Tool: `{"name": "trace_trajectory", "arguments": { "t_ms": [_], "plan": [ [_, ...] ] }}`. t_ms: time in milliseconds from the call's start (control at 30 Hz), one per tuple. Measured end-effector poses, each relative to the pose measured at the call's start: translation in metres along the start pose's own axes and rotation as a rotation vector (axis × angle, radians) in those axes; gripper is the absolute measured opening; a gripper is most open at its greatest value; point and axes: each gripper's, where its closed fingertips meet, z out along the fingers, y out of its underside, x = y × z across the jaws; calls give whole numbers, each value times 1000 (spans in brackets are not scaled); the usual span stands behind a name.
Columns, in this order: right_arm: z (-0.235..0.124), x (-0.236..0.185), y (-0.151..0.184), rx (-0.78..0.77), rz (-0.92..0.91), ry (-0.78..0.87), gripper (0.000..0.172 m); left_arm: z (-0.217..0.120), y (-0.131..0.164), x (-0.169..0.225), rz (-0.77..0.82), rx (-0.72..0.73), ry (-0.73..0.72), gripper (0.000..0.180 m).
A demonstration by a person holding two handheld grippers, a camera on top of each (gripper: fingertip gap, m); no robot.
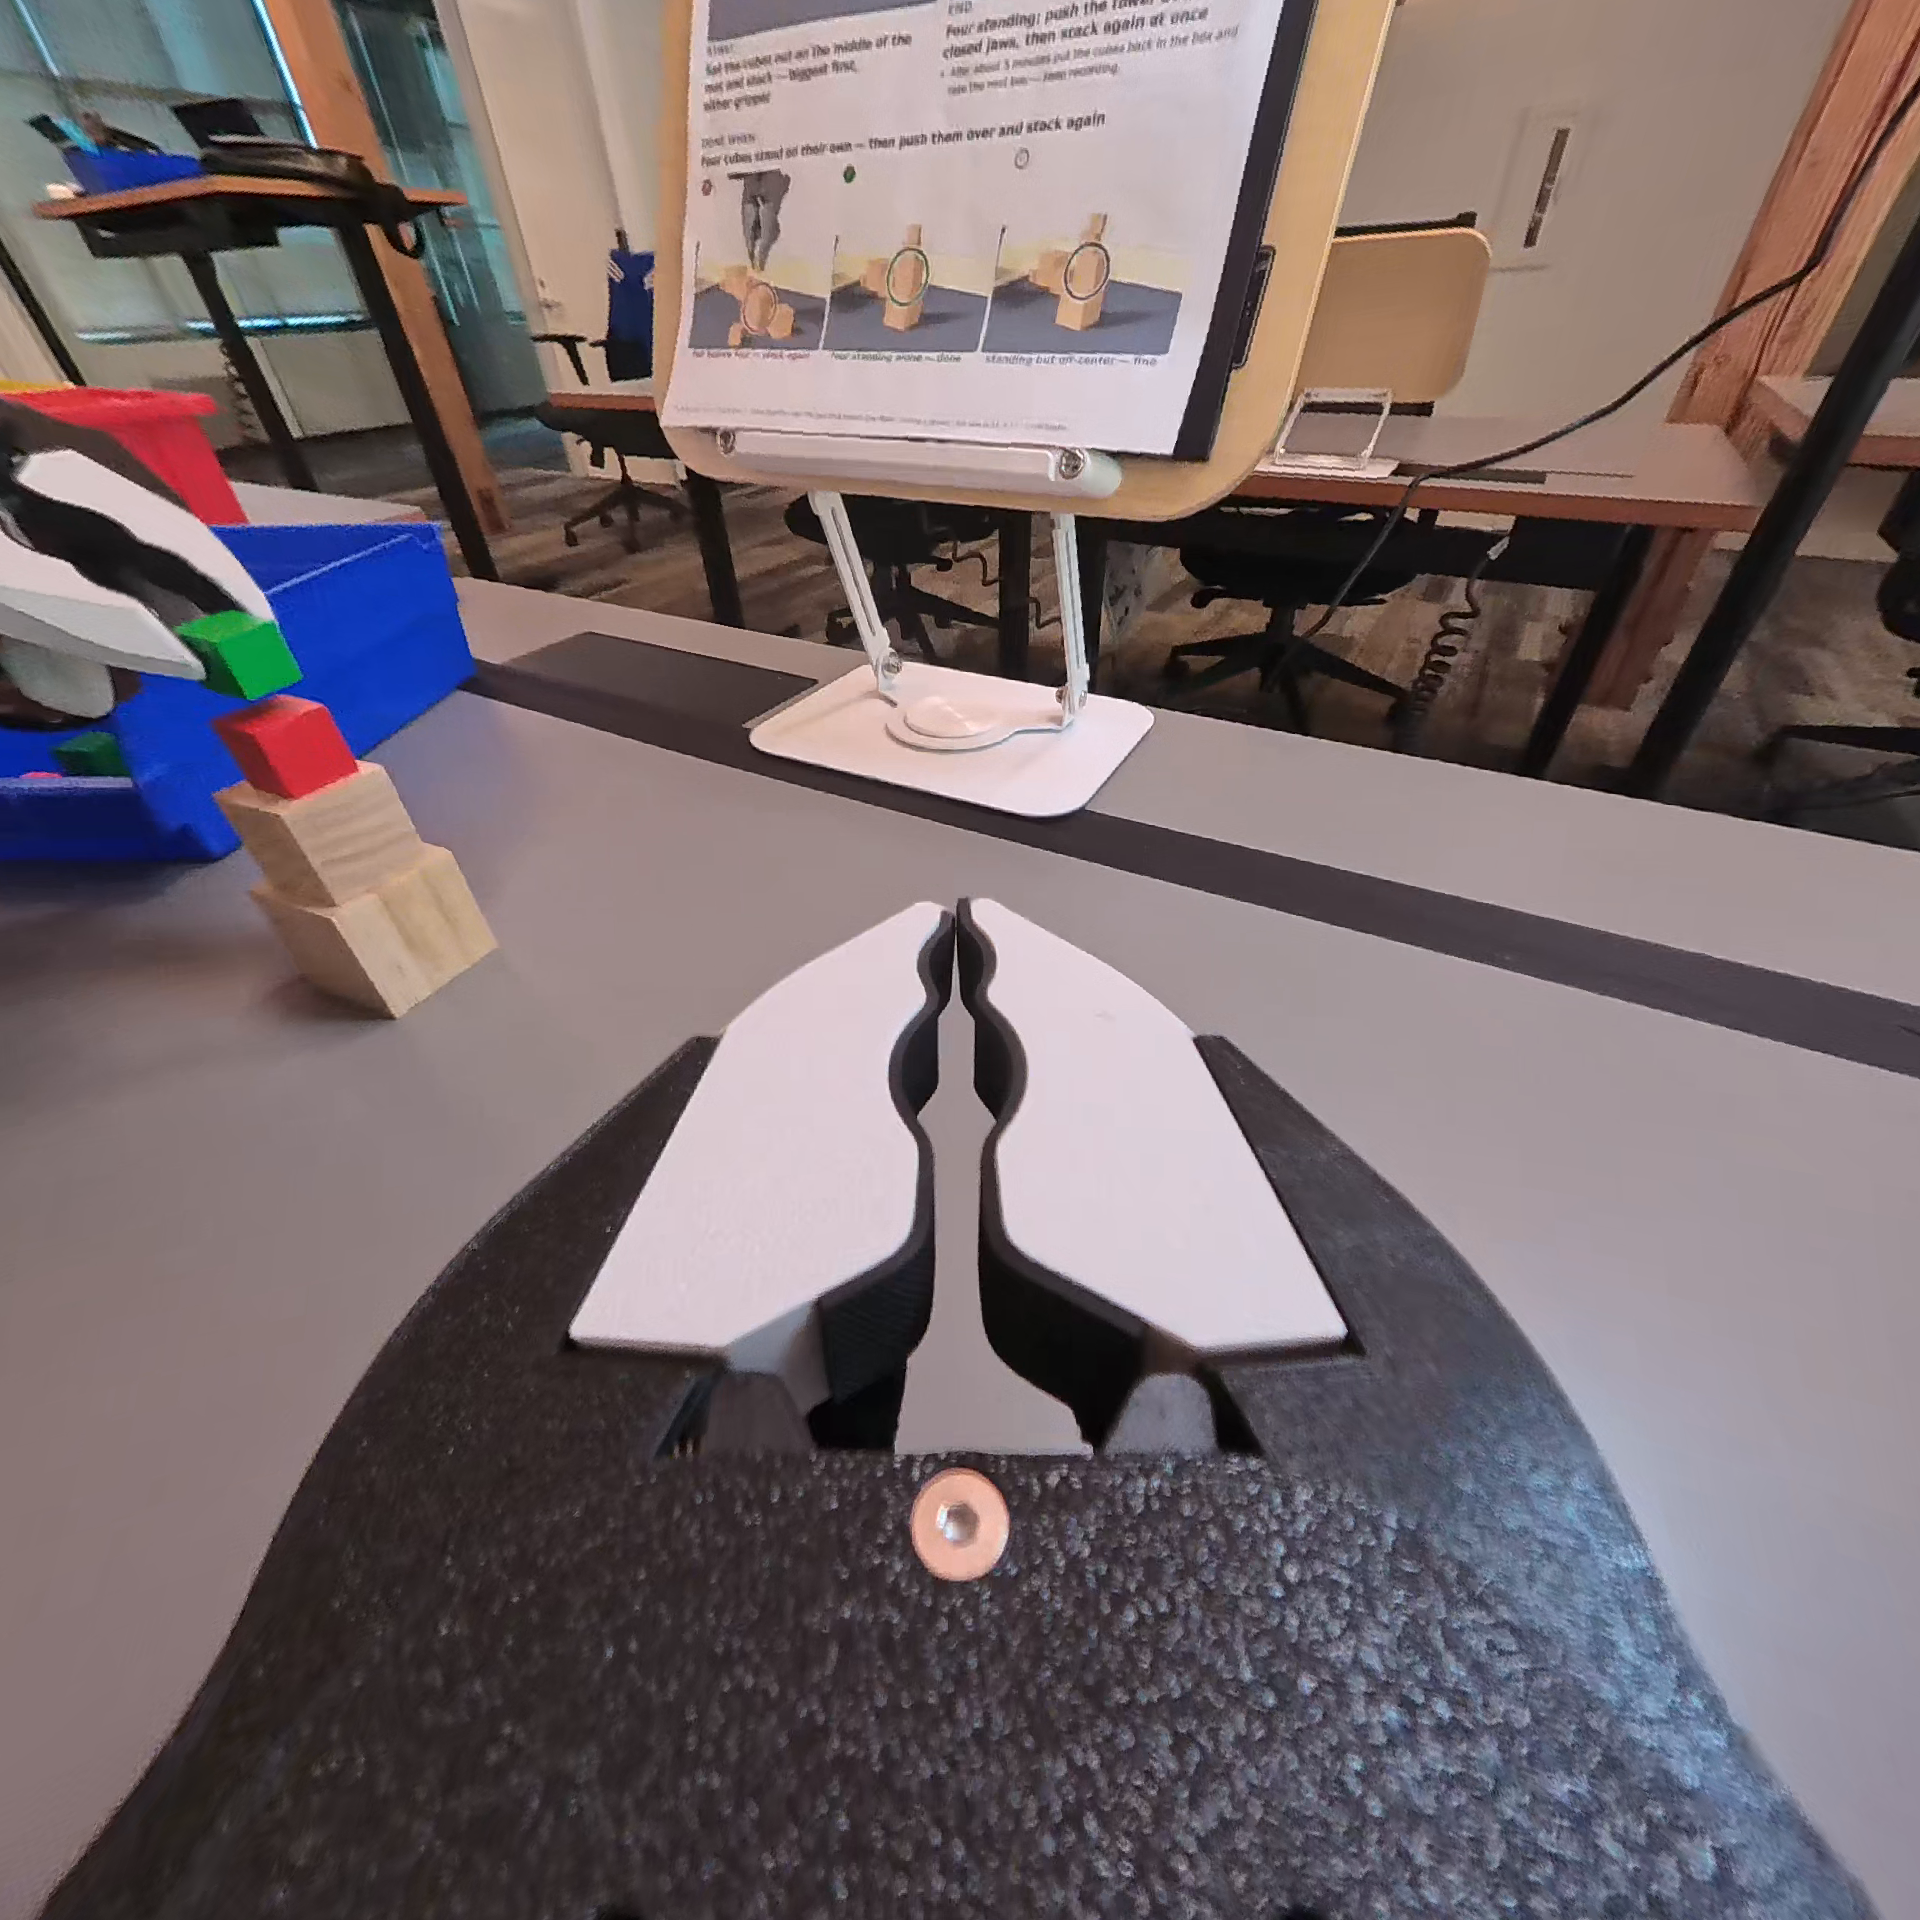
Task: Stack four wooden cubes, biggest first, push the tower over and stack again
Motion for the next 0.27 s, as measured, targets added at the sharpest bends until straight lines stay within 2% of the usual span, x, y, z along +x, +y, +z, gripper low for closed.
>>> {"name": "trace_trajectory", "arguments": {
  "t_ms": [267],
  "plan": [
    [4, -3, 8, -20, -27, -9, 3, 3, 9, -1, -21, -4, 23, 21]
  ]
}}
